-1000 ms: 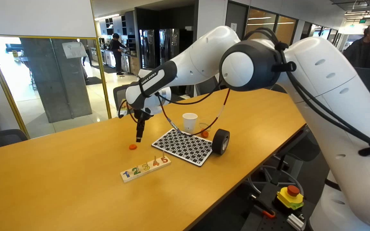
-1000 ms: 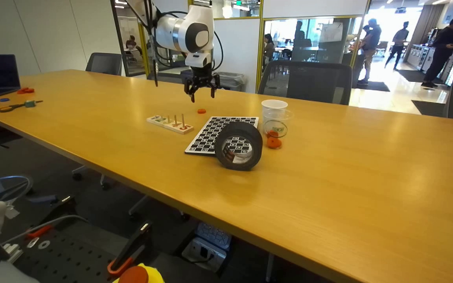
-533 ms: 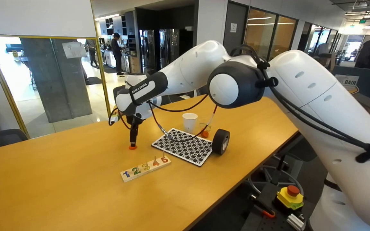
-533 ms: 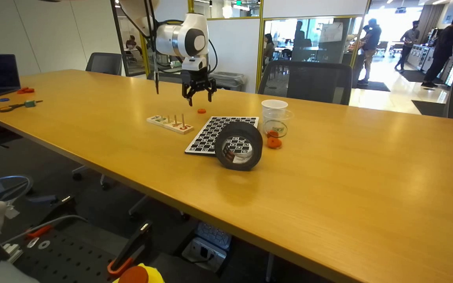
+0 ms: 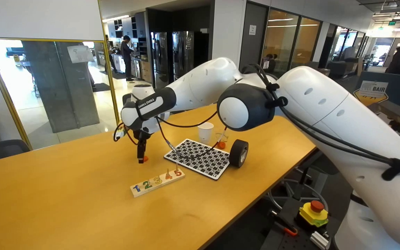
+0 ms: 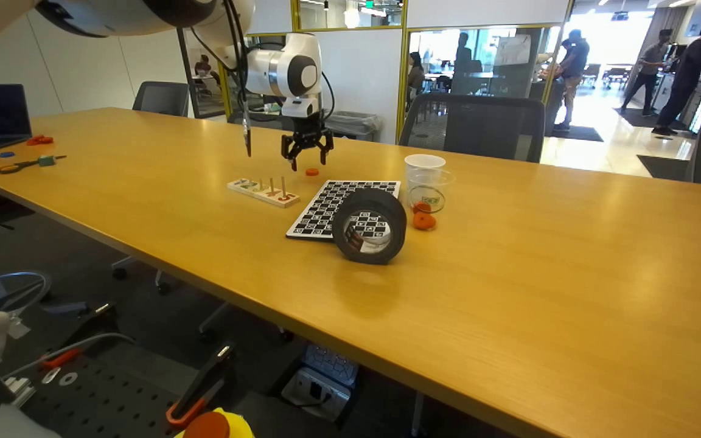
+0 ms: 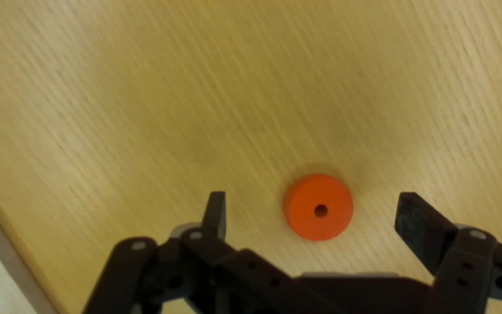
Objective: Put the yellow circles into the white cup and the orange circles into the transparent cup.
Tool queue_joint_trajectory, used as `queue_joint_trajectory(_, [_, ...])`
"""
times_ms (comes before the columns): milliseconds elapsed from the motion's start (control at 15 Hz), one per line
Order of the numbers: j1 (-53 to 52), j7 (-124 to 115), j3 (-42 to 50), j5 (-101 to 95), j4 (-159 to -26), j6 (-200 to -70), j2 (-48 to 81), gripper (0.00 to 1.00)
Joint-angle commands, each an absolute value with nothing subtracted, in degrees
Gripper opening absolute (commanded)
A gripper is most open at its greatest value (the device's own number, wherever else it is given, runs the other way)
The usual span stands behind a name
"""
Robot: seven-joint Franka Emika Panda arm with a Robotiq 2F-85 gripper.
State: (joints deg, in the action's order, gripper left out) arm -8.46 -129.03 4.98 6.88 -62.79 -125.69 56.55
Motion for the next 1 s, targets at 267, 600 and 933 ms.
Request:
queue_joint_trajectory(267, [-8.50, -131.41, 6.35, 4.11, -53.95, -120.29, 61.43, 1.00])
queue_joint_trajectory(600, [-8.11, -130.92, 6.13, 3.77, -51.43, -118.50, 62.77, 1.00])
queue_joint_trajectory(933, [-7.62, -130.03, 5.50, 4.16, -49.29, -117.26, 64.12, 0.74])
